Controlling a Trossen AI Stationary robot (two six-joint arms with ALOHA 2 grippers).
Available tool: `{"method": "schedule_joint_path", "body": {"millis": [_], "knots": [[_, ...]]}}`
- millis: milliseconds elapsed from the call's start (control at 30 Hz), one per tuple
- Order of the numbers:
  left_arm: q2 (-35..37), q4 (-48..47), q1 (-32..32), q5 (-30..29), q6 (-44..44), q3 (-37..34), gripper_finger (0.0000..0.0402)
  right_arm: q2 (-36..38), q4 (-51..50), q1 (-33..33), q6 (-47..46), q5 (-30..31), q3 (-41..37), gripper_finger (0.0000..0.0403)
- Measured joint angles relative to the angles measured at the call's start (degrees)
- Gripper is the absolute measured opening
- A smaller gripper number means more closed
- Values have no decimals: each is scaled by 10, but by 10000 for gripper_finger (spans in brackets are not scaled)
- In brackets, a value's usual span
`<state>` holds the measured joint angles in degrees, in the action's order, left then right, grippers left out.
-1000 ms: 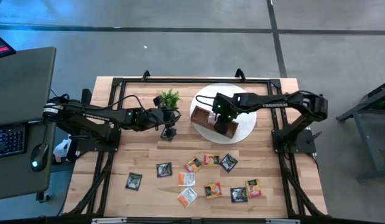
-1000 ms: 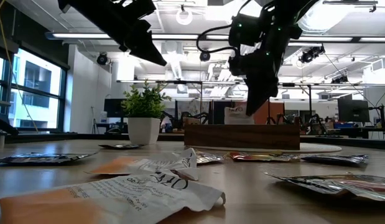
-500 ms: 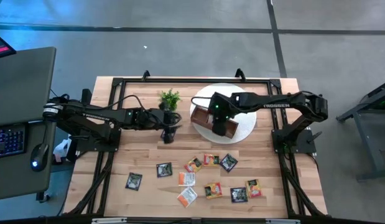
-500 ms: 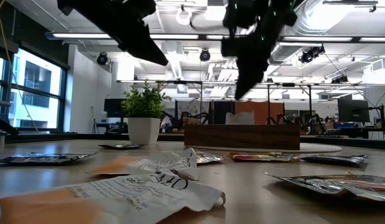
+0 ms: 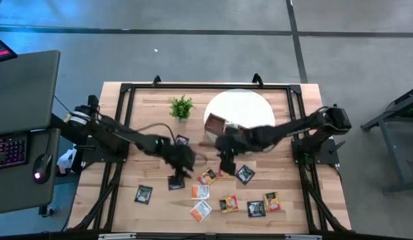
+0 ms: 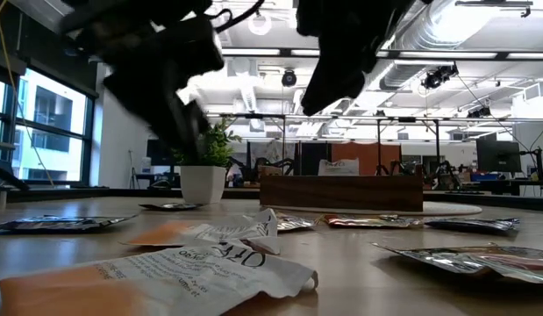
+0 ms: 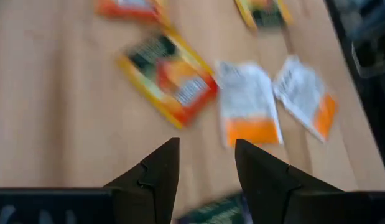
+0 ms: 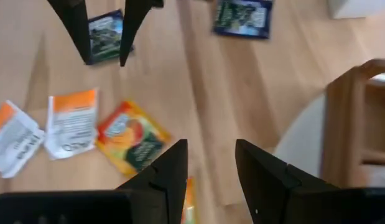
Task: Pick & Place Tea
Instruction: Put the white tea bag into the middle compartment of the wooden organizer
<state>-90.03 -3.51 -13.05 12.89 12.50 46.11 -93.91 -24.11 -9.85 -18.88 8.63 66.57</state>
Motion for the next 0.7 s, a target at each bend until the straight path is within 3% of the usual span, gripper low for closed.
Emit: {"method": "schedule_joint_path", "body": {"millis": [200, 333, 700], "knots": [[-41, 20, -48, -55, 49, 17, 154, -6, 24, -82, -46, 66, 0, 131], [-60, 79, -65, -59, 74, 18, 154, -6, 42, -109, -46, 102, 0, 131], [-124, 120, -74, -100, 123, 19, 154, -6, 69, -117, -56, 102, 0, 131]]}}
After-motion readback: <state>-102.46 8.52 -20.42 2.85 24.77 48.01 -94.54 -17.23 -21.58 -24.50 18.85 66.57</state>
